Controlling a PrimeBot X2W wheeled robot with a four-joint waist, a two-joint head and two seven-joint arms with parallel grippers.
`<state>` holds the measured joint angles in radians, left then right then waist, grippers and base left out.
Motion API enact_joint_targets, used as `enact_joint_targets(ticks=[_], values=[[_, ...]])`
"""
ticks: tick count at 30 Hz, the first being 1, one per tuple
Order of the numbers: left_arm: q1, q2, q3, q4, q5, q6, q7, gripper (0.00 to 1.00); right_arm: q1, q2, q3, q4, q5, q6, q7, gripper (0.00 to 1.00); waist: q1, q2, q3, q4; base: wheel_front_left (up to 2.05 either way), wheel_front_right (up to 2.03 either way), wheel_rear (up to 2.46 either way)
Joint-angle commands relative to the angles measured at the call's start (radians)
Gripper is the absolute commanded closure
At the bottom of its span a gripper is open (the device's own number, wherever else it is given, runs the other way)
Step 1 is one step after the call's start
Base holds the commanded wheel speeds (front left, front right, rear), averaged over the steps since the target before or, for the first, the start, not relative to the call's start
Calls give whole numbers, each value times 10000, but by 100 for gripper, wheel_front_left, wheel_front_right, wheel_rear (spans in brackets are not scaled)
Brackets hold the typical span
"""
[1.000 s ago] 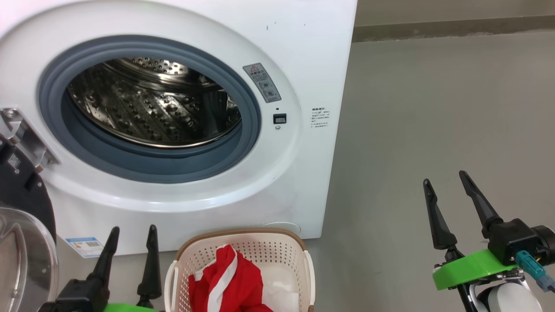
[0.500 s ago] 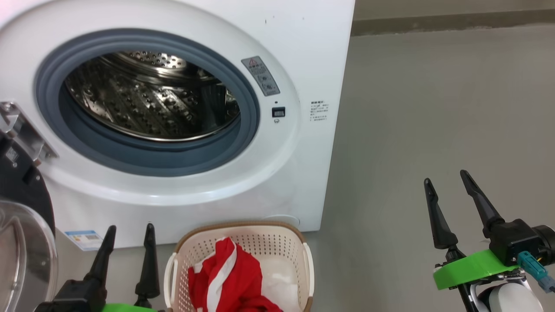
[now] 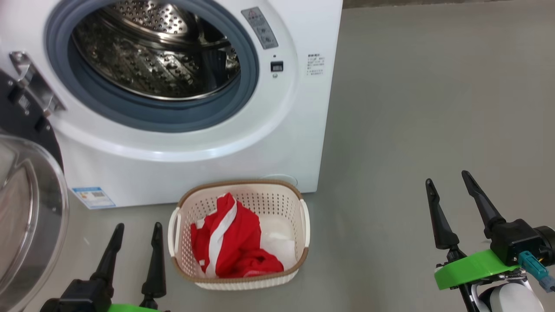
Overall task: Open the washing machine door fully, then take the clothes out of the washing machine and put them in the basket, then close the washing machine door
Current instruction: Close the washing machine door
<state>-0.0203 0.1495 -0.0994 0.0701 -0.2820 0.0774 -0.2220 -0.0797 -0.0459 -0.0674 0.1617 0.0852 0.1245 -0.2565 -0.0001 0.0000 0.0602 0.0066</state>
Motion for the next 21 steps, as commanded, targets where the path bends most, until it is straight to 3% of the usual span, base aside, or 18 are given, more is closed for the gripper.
enact_joint_targets(ticks=[1,14,21], values=[[-425,194,345,-278,-62,-46,-100,0,-254,-43,174,-221,-22,62,-53,0,1,0,44,14,-106,106,0],[-531,285,198,-265,159,138,-153,0,-341,-43,174,-211,31,62,-53,0,1,0,146,130,-28,28,0],[-524,262,253,-293,302,499,-116,0,-338,-43,165,-199,25,62,-53,0,1,0,146,350,0,0,0]])
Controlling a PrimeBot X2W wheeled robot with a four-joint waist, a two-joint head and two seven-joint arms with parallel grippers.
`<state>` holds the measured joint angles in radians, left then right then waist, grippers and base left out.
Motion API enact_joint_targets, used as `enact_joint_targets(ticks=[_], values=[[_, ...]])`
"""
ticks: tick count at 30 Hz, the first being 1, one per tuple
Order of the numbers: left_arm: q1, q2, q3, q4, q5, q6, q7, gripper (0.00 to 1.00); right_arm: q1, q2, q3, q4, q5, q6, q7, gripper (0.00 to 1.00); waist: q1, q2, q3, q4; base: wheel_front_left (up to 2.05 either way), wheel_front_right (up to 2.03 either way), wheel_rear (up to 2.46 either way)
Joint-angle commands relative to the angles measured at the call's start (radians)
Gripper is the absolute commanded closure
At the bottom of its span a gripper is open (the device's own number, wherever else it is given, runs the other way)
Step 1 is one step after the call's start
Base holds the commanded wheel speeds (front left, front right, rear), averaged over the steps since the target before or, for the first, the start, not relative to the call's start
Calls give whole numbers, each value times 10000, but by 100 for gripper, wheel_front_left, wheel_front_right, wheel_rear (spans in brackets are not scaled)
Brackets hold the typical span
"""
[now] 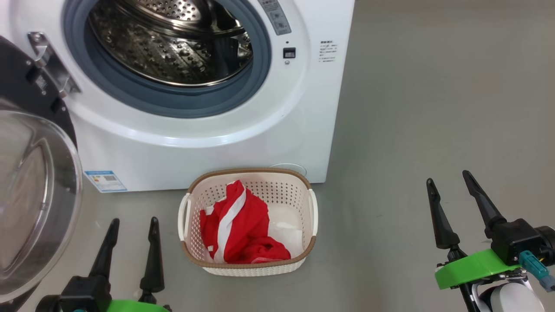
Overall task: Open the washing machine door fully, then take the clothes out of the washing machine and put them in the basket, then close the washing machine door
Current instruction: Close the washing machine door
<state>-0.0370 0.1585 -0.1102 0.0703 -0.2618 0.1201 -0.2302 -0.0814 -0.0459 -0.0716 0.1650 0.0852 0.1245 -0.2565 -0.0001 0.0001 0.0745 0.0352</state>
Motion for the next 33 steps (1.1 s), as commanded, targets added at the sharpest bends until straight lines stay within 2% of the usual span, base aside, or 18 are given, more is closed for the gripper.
enact_joint_targets(ticks=[1,12,33], values=[[-365,155,352,-322,88,91,-15,0,-324,-43,208,-242,17,62,-53,0,1,-1,9,125,0,0,0],[-157,173,407,-1012,242,620,304,0,-308,-43,343,-282,-130,62,-53,0,1,-1,-25,1238,0,0,0],[413,375,553,-1942,496,1274,656,0,-322,-43,1030,-181,-9,62,-53,0,1,-1,-634,4019,0,0,0]])
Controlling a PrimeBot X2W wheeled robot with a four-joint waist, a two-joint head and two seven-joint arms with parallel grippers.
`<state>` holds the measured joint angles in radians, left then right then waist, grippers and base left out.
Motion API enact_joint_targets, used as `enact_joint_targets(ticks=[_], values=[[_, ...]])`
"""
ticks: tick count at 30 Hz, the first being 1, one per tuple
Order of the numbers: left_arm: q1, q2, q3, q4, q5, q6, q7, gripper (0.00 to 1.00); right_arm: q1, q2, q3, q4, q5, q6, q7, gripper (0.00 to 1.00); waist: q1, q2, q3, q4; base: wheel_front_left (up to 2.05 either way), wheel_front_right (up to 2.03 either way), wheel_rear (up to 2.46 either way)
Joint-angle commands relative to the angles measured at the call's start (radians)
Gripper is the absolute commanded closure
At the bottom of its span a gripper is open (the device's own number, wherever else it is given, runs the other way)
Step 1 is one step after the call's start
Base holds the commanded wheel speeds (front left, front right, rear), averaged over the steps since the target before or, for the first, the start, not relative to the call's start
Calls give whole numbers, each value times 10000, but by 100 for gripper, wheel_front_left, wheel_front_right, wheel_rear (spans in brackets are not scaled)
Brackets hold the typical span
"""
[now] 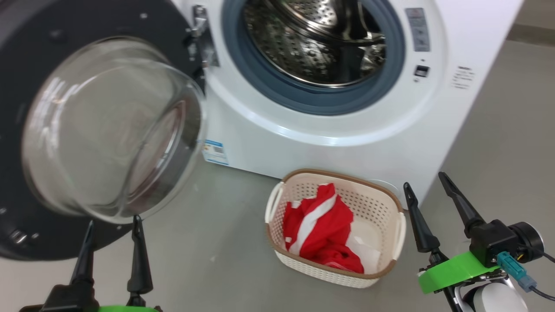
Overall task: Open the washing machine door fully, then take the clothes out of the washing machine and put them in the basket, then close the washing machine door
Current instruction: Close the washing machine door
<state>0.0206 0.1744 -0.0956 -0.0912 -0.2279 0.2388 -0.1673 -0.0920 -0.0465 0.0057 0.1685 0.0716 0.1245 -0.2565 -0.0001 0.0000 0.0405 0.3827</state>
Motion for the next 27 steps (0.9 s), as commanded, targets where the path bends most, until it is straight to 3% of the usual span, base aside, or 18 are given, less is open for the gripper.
enact_joint_targets(ticks=[1,13,14,15,16,27], values=[[-121,237,420,-365,167,114,66,0,-205,-37,295,-212,155,62,-53,0,1,0,-333,637,0,0,0],[225,332,505,-689,151,307,245,0,-181,-37,643,-179,311,62,-53,0,1,0,-477,1116,0,0,0],[249,336,511,-707,141,318,254,53,-189,-37,662,-172,305,62,-53,0,1,0,-466,1109,0,0,0],[266,343,514,-723,132,322,258,83,-199,-37,676,-161,298,62,-53,0,1,0,-458,1102,0,0,0],[275,350,520,-741,120,323,245,100,-211,-37,690,-148,291,62,-53,0,1,0,-447,1090,0,0,0],[-263,481,1712,-1370,-205,727,-679,100,-151,-37,590,-33,272,62,-53,0,1,0,-352,773,0,0,0]])
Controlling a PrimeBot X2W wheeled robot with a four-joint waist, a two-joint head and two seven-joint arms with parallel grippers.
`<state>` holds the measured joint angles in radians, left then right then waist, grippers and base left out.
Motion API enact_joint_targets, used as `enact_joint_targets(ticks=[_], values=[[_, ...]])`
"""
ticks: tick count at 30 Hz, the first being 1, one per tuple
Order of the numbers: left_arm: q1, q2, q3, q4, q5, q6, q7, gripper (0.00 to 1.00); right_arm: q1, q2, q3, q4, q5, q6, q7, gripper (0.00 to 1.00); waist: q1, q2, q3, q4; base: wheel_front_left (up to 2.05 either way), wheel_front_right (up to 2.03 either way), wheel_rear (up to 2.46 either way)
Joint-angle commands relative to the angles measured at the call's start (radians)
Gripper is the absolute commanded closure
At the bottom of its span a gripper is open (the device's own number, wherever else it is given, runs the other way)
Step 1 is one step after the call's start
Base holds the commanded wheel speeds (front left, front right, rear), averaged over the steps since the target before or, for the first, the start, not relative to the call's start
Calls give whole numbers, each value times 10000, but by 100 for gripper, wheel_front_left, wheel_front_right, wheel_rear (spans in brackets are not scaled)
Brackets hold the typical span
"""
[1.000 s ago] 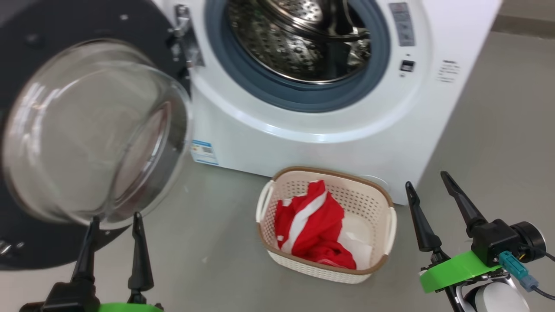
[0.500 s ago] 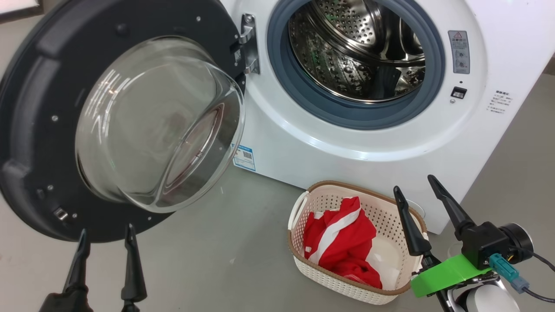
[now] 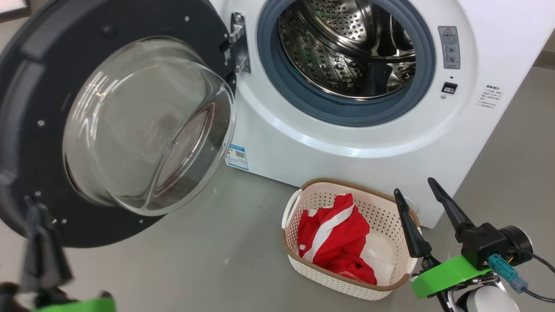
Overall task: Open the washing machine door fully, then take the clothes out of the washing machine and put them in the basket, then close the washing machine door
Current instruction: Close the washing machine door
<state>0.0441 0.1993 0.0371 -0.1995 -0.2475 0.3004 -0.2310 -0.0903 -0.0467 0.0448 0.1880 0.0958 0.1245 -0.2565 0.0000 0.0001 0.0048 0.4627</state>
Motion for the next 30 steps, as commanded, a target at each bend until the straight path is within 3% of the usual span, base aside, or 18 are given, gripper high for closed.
enact_joint_targets(ticks=[1,10,14,19,23,25,30], values=[[-621,312,576,-336,-70,95,-101,100,-153,-35,168,-225,17,62,-53,0,0,-1,10,-60,0,0,0],[-2693,1100,2230,608,-1352,-492,-273,100,-165,-35,18,-240,-100,62,3,0,0,-1,76,-296,0,0,0],[-4011,1028,3085,1751,-3105,-881,-10,100,-148,-35,-63,-301,-203,62,93,0,0,-1,101,-362,0,0,0],[-5415,1418,3899,3584,-4776,-1157,984,100,-64,-35,-114,-420,-336,62,227,0,0,-1,125,-463,0,0,0],[-6108,2055,3980,4993,-5313,-1252,2075,100,-18,-35,-89,-493,-420,62,313,0,0,-1,102,-592,0,0,0],[-6318,2149,4047,5331,-5496,-1249,2302,100,-6,-35,-89,-519,-442,62,331,0,0,-1,103,-607,0,0,0],[-7141,2458,4218,6943,-6684,-1419,4131,100,53,-35,3,-613,-487,62,428,0,0,-1,74,-705,0,0,0]])
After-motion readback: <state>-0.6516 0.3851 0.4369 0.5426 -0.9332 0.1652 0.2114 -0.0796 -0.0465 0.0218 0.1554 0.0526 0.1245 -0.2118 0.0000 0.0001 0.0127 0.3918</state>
